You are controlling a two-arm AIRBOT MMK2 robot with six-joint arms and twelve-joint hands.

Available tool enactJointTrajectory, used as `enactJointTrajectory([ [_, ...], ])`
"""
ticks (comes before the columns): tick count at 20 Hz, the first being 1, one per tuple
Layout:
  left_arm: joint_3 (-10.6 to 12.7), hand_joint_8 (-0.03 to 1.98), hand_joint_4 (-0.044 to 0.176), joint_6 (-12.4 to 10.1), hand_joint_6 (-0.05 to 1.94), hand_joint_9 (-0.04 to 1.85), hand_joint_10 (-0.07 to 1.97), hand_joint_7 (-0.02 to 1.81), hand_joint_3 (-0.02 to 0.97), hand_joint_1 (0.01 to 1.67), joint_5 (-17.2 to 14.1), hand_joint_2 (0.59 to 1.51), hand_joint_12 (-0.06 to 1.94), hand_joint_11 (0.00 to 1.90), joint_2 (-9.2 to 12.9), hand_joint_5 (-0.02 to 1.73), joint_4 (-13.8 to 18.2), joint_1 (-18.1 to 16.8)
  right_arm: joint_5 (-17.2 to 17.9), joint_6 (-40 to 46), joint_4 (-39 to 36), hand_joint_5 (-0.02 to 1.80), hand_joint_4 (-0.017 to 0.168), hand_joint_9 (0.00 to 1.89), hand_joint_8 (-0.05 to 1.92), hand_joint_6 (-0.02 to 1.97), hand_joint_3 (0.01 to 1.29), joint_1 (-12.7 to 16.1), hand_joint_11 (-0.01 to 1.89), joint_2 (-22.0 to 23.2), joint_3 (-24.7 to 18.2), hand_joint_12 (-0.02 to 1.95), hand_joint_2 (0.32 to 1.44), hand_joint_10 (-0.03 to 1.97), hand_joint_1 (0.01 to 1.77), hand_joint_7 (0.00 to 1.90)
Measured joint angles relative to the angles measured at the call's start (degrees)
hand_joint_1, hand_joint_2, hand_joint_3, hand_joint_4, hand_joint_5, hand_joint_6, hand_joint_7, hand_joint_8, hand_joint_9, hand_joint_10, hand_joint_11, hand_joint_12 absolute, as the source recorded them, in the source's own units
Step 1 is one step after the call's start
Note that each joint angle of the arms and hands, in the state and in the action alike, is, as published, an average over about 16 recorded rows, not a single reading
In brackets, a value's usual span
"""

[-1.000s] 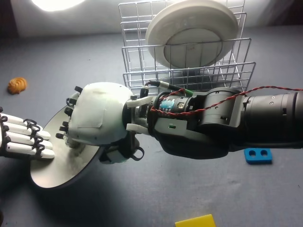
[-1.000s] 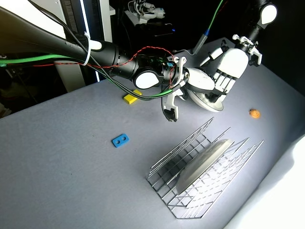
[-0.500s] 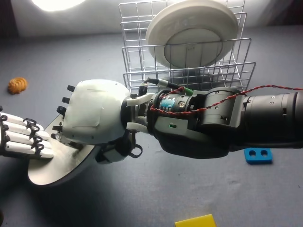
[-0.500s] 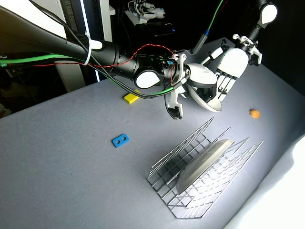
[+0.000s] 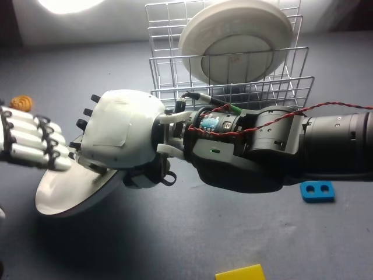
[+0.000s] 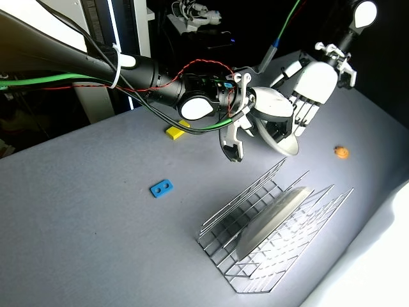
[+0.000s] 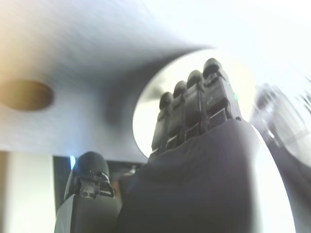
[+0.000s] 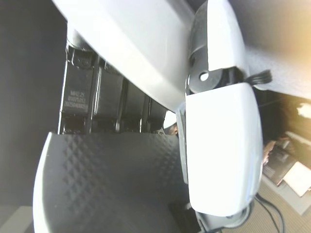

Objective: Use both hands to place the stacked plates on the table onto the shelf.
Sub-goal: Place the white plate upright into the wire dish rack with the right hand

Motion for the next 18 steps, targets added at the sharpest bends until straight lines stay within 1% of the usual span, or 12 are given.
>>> enactJointTrajectory([
  [3, -0.4, 0.0, 0.001, -0.7, 0.01, 0.03, 0.01, 0.06, 0.01, 0.01, -0.6, 1.191, 0.02, 0.02, 0.9, 0.07, 0.1, -2.9, -0.1, 0.0, 0.6, 0.88, -0.007, 1.12, 0.84, 0.78, 0.01, 0.5, 0.97, 1.1, -1.3, 1.14, 0.95, 0.98, 1.23, 1.02],
  [9, -0.7, 0.0, 0.002, -1.9, 0.01, 0.03, 0.01, 0.06, 0.01, 0.01, -1.4, 1.187, 0.02, 0.02, 2.4, 0.07, 0.3, -7.5, -0.6, 0.0, 1.8, 0.93, -0.005, 1.12, 0.77, 0.77, 0.01, 1.9, 0.96, 4.8, -5.6, 1.1, 0.95, 0.96, 1.27, 1.07],
  [13, -0.6, 0.0, 0.003, -2.6, 0.01, 0.03, 0.01, 0.06, 0.01, 0.01, -1.6, 1.188, 0.02, 0.02, 2.9, 0.07, 0.4, -9.1, -1.2, 0.0, 2.7, 0.97, -0.004, 1.12, 0.74, 0.78, 0.01, 3.0, 0.95, 8.4, -9.8, 1.09, 0.95, 0.94, 1.29, 1.09],
  [18, -0.2, 0.0, 0.003, -3.1, 0.01, 0.03, 0.01, 0.06, 0.01, 0.01, -1.8, 1.187, 0.02, 0.02, 3.4, 0.08, 0.6, -10.1, -1.8, 0.0, 4.2, 0.99, -0.003, 1.11, 0.76, 0.8, 0.01, 4.6, 0.94, 13.8, -15.7, 1.1, 0.95, 0.97, 1.31, 1.09],
])
